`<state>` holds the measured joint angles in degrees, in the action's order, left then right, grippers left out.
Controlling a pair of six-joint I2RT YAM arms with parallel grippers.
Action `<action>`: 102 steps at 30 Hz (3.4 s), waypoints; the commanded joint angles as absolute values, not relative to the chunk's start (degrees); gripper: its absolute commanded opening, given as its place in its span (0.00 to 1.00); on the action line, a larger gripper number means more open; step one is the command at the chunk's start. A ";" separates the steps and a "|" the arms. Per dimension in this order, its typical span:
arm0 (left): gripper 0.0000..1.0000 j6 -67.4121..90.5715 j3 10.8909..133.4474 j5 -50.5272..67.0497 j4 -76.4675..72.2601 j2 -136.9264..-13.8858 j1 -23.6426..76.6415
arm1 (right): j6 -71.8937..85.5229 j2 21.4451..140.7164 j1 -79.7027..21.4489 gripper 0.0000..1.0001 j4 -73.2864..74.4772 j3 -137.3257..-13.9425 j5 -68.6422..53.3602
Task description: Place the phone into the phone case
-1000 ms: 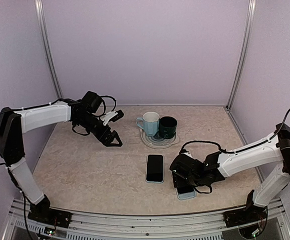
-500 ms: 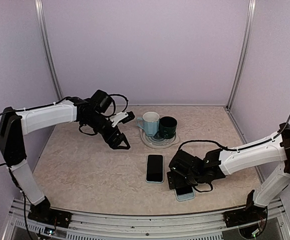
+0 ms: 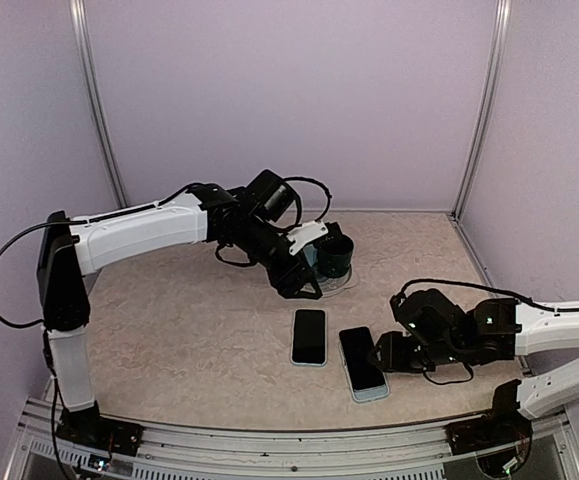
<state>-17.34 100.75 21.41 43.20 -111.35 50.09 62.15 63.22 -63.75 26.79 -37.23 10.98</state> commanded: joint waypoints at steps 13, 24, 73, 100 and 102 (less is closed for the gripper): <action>0.52 -7.22 113.36 14.52 27.17 -133.82 57.03 | 68.30 64.62 -63.41 0.31 33.12 -30.45 -3.60; 0.61 -2.51 112.56 16.43 23.97 -139.77 57.21 | 66.83 69.69 -63.53 0.22 22.09 -27.06 -4.17; 0.50 -5.70 99.59 22.35 26.15 -130.49 63.68 | 68.38 71.08 -63.72 0.25 13.73 -27.66 1.54; 0.68 -9.14 108.53 15.22 29.80 -129.91 61.79 | 64.53 67.78 -62.04 0.59 37.60 -39.08 0.12; 0.69 -9.29 108.48 15.38 30.33 -129.90 61.40 | 62.98 67.30 -60.30 0.61 39.52 -40.08 0.09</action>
<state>-7.90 107.18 14.28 28.16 -132.16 62.08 66.41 68.88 -62.85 32.51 -37.93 -0.43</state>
